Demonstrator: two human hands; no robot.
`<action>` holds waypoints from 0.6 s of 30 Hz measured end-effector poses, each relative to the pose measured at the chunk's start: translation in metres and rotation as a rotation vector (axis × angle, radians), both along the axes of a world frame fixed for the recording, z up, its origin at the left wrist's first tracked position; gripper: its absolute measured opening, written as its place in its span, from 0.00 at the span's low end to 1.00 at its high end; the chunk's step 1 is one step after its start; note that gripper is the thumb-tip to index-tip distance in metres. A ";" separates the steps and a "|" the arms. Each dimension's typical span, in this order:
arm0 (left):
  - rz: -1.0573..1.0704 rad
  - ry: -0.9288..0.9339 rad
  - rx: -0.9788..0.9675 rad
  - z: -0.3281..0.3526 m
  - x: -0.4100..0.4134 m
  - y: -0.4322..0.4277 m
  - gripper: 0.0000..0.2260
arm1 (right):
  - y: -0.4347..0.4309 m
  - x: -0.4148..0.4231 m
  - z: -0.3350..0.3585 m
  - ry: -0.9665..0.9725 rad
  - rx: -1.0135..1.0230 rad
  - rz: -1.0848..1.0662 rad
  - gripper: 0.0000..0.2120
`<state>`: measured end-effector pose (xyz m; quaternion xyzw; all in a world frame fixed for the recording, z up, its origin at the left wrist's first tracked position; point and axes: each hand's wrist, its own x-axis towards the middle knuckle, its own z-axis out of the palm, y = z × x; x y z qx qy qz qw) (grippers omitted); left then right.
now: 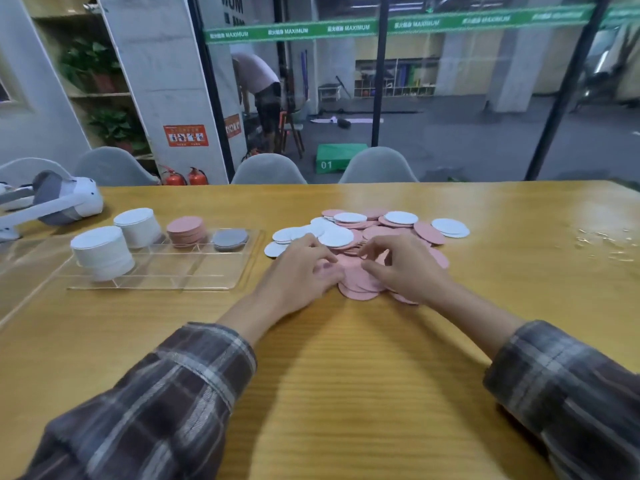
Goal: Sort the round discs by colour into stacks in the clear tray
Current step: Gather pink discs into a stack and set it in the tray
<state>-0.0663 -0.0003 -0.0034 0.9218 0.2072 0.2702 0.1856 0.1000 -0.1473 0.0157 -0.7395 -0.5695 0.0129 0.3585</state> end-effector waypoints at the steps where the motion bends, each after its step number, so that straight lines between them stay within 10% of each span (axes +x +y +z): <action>1: 0.004 -0.011 -0.005 -0.002 0.000 -0.003 0.12 | -0.009 -0.001 -0.004 0.007 0.003 -0.008 0.06; 9: -0.037 0.004 0.052 0.000 -0.007 -0.006 0.05 | -0.023 -0.005 -0.024 0.046 0.122 -0.019 0.06; 18: 0.046 0.020 -0.003 0.000 -0.007 -0.001 0.21 | -0.010 -0.010 -0.027 0.009 0.215 -0.005 0.08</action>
